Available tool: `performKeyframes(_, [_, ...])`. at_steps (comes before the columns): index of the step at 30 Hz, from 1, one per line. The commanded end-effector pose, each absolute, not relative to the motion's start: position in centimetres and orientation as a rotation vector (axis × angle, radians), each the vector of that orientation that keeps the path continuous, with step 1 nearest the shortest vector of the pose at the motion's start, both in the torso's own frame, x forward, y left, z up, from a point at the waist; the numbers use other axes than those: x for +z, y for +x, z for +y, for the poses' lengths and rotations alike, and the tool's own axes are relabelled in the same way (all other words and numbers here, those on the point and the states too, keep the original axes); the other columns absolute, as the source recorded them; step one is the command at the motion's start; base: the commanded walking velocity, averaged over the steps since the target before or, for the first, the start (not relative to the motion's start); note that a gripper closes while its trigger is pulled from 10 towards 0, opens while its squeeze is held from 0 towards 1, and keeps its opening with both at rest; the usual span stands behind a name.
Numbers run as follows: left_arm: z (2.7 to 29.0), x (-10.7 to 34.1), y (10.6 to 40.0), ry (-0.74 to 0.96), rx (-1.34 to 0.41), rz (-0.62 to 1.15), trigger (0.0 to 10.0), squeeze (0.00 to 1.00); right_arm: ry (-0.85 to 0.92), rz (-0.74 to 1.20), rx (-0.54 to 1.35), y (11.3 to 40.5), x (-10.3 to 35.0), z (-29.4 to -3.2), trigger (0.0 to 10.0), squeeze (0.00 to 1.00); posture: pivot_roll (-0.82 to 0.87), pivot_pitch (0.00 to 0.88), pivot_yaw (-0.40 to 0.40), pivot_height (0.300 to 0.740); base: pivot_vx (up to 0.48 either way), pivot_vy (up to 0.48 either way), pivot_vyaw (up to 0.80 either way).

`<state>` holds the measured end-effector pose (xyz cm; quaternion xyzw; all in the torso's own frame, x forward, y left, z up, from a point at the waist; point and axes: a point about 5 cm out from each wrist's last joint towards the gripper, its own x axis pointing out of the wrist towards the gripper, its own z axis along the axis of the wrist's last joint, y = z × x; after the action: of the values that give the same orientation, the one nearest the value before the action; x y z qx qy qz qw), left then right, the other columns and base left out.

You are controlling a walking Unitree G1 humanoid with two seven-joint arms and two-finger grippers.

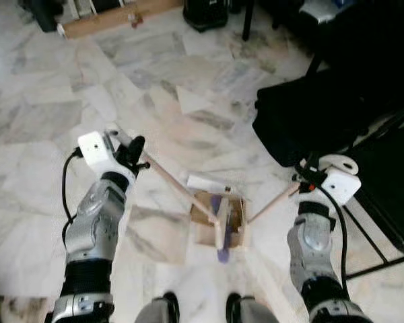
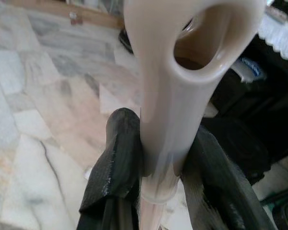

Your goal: Sweep floor

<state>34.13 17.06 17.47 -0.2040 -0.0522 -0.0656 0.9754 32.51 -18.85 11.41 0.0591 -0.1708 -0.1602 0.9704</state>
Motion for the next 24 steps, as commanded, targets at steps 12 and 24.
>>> performKeyframes(12, [17.5, 20.4, 35.3, -0.261, -0.154, -0.242, 10.0, 0.00, 0.182, -0.492, -0.356, 33.6, 15.0, -20.0, 10.0, 0.00, 0.08, 0.000, 0.032, 0.740, 0.000, 0.000, 0.00])
performKeyframes(24, [16.4, 23.8, 34.1, -0.065, -0.163, -0.446, 10.0, 0.00, 0.126, -0.475, -0.388, 33.4, 15.1, -22.2, 10.0, 0.00, 0.07, 0.000, 0.002, 0.740, 0.000, 0.000, 0.00])
